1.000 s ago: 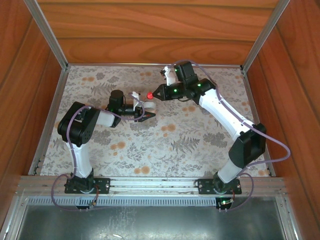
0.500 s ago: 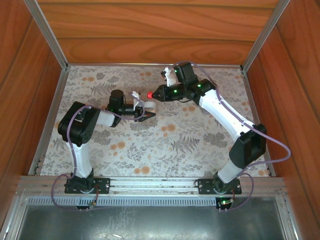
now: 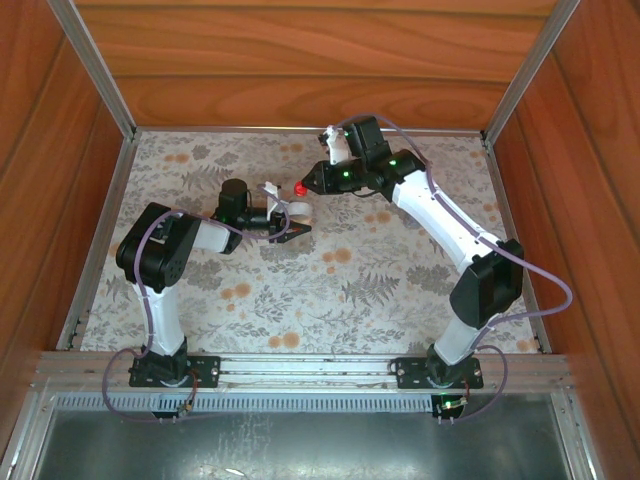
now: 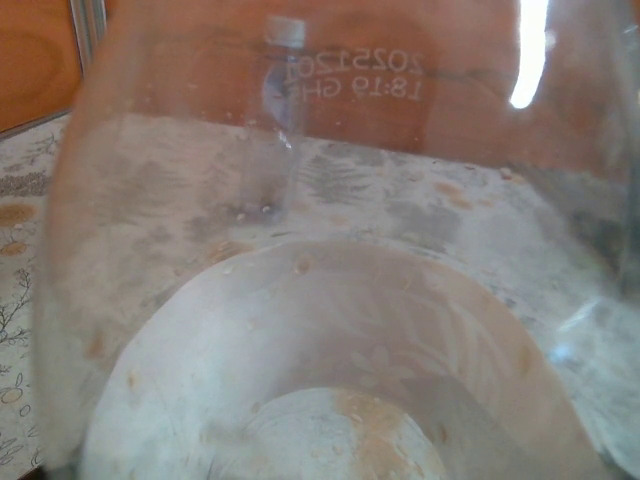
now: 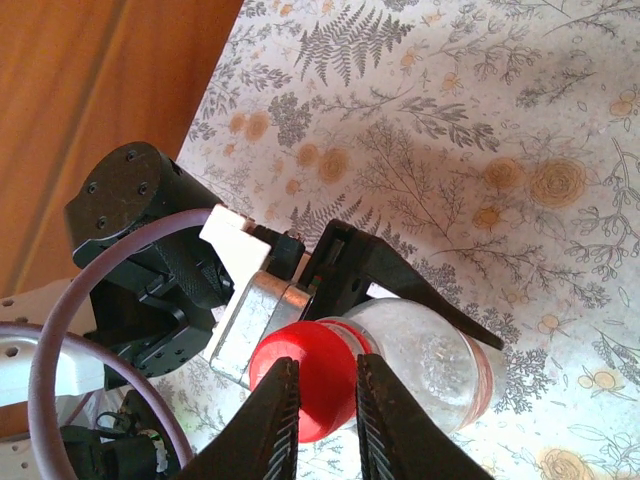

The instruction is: Screw on the bottle caps

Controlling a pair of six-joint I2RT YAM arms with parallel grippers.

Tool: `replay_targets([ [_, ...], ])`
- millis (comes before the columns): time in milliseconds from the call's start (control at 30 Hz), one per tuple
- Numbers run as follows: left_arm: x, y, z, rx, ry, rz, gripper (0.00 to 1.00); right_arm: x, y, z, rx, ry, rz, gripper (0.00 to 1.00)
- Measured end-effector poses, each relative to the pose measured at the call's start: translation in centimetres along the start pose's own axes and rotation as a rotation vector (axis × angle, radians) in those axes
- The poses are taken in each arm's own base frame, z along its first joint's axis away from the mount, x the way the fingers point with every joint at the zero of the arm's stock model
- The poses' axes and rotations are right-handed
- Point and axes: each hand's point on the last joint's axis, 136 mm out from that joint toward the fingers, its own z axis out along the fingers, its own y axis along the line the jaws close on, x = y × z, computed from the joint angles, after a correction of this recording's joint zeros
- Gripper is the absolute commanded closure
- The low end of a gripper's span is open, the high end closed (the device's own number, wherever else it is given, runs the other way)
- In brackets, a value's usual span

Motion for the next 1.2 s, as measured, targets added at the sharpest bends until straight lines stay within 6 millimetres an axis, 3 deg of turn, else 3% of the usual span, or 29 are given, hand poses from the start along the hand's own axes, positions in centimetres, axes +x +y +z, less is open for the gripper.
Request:
replay_targets([
  [1200,0.00,-0.02,-0.01,0.002,0.000,-0.002,0.42,-0.47,-0.29,0.66,0.026,0.054,-0.014,0.76],
])
